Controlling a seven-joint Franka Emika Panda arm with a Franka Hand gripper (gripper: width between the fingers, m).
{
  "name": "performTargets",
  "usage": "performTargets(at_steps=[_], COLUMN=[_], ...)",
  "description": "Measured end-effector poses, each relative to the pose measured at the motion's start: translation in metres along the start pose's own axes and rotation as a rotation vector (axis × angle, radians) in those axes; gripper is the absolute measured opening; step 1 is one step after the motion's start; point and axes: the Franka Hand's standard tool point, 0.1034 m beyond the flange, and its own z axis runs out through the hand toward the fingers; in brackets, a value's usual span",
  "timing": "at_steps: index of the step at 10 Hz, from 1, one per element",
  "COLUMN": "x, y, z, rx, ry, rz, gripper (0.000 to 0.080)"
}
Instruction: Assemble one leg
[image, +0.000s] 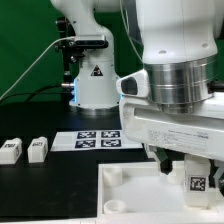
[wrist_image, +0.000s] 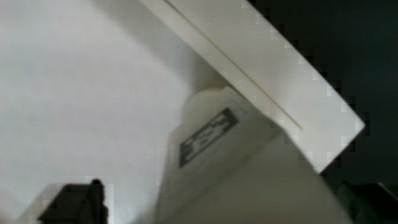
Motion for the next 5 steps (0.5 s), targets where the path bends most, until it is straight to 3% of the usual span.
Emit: performTargets(at_steps=[3, 5], x=[-0.0029, -0.003], y=[-0.0035, -0.0035], z=[-0.0001, 0.0001], rx=[-0.002, -0.003], ry=[0.0, 0.0], rz=[-0.147, -0.118], gripper=[0.0649, 0.0397])
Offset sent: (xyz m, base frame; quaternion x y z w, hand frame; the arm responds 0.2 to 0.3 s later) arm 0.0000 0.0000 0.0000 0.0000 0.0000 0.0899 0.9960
